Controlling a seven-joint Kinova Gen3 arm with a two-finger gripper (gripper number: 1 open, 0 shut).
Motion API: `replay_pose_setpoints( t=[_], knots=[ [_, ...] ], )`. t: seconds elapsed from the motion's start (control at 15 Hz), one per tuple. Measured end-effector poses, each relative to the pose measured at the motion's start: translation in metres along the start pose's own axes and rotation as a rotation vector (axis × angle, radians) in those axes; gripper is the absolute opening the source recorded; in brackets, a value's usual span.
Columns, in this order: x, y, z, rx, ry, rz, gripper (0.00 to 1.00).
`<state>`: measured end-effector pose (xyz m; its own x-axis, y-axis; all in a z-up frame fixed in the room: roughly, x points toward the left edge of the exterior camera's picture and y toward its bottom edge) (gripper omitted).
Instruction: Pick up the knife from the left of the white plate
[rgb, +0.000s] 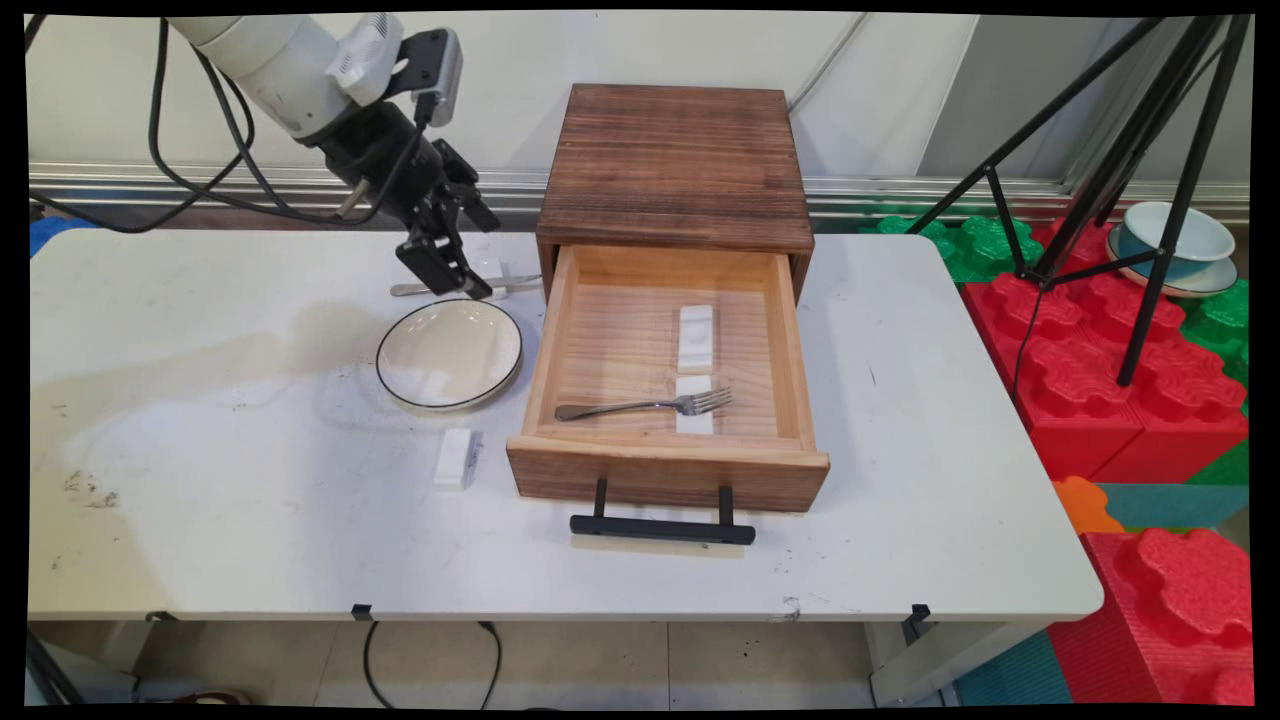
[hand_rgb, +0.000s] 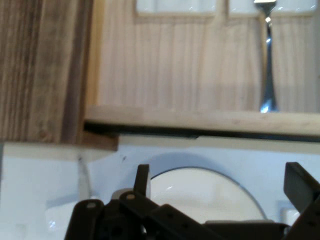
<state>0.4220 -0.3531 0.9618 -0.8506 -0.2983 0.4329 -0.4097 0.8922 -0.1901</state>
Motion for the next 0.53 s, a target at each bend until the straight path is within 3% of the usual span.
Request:
replay_pose_setpoints(
  t=[0.53],
  knots=[
    [-0.031, -0.038, 0.004, 0.063, -0.076, -0.016, 1.00]
  ],
)
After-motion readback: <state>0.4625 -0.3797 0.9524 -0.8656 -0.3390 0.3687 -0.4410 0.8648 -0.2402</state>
